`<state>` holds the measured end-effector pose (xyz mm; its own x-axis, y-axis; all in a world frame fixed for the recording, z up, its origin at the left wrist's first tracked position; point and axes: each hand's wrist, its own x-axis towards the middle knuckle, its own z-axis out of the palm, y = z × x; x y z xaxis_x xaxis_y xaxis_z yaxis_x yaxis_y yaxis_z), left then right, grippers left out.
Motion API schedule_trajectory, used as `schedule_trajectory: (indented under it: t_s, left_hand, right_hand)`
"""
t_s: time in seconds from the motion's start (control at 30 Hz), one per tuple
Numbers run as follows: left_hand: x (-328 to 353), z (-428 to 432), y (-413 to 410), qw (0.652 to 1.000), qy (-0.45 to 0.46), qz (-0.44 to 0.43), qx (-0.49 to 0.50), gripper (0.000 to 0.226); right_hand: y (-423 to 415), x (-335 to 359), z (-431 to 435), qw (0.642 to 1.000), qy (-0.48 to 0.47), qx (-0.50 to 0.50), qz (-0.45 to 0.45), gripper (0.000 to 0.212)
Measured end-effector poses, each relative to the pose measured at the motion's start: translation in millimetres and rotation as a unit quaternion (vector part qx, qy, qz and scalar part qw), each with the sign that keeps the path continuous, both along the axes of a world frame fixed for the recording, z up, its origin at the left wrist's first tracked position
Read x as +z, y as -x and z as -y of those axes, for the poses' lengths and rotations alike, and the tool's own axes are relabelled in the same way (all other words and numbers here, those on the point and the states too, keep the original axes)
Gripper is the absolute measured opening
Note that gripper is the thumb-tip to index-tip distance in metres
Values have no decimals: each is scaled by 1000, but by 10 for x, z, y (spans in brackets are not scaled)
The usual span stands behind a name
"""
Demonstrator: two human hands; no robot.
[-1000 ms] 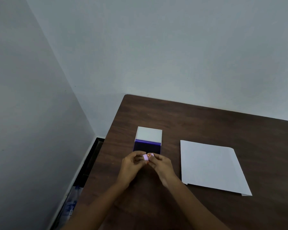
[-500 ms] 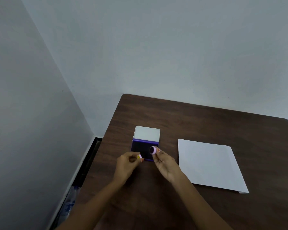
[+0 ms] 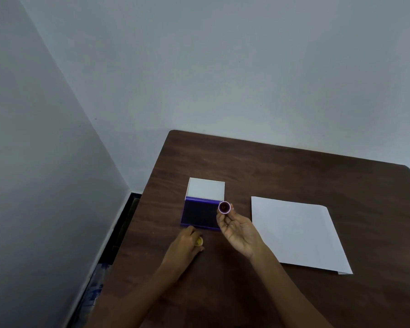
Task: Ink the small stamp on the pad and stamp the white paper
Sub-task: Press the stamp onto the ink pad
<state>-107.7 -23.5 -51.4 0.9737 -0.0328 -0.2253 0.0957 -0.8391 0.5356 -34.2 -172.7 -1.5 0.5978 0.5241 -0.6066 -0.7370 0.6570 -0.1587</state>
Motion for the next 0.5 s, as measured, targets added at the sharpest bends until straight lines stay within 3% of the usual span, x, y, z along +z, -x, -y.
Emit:
schedule_trajectory:
  t_s: [0.23,0.4,0.47,0.5]
  left_hand:
    - [-32,-169,-58,987,46,112,105,37]
    - [-69,-386,-228,981,54,140,122,55]
    - [-100,-447,-282,983,65,133,107,67]
    - [-112,-465,-300,984,70,133,97,73]
  right_hand:
    - [-101,-86,-79,999,40,7,34,18]
    - [-222,-175,-122,994,77,17,77,18]
    - [-265,-210,-145,968,195,55,149,16]
    - [-265,-209,-161,924,302,100,210,14]
